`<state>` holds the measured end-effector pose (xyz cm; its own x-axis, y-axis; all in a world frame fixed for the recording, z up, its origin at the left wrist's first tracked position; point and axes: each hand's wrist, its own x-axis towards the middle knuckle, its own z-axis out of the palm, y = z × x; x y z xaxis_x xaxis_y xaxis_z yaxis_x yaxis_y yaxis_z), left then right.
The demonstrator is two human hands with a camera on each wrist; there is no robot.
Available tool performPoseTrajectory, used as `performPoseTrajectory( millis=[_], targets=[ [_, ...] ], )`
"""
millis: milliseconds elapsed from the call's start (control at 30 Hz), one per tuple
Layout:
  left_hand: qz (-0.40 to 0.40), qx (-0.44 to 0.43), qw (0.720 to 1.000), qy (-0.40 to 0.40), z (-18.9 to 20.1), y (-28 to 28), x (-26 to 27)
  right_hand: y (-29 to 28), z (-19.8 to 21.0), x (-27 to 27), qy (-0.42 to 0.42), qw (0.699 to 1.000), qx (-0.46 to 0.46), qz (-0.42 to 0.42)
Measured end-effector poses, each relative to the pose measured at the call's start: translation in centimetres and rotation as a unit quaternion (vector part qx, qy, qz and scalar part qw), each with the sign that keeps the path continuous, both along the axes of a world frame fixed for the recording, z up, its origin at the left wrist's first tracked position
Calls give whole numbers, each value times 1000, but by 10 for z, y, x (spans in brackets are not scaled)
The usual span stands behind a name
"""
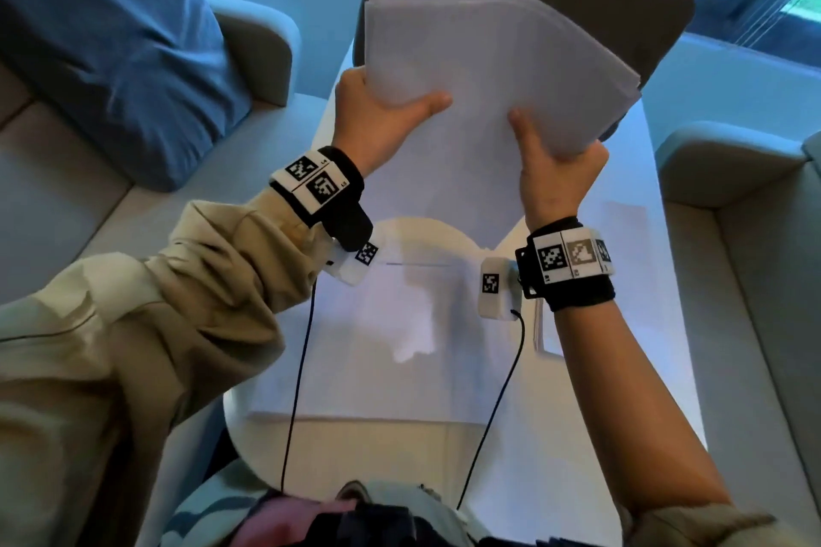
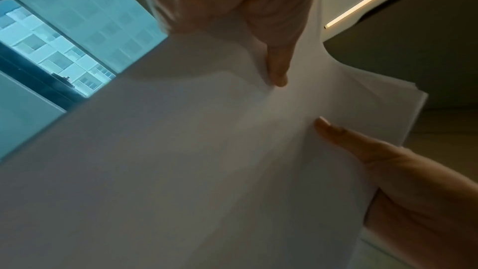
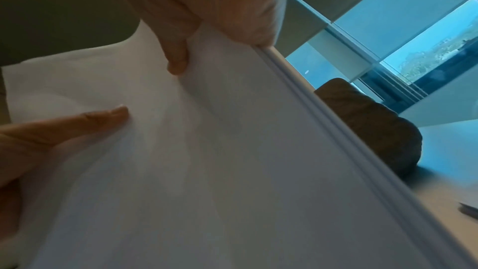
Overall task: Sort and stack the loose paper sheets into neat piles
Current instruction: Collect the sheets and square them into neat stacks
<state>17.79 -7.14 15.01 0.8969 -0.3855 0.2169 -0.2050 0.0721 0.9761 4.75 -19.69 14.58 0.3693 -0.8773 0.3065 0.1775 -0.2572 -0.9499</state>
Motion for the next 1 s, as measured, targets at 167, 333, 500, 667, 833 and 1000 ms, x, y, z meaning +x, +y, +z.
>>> performPoseTrajectory(
  millis=[167, 333, 500, 667, 833, 1000],
  targets=[
    [-10, 4, 1000, 10, -3, -14, 43, -28, -7, 27, -5, 999, 20, 30],
    [-42, 41, 998, 27, -26, -14, 70, -42, -41, 37, 41, 996, 64, 38],
    [-44, 29, 998, 27, -32, -21, 69, -40, -43, 54, 14, 995, 88, 39],
    [-28, 25, 999, 35, -42, -18, 72, -41, -52, 52, 35, 995, 62, 70],
    [-5, -15, 998, 53, -47, -19, 65, -50, -94, 44, 201, 967, 96, 119],
    [11, -158, 984, 77, -30, -14, 63, -53, -131, 23, 211, 942, 251, 69]
  ],
)
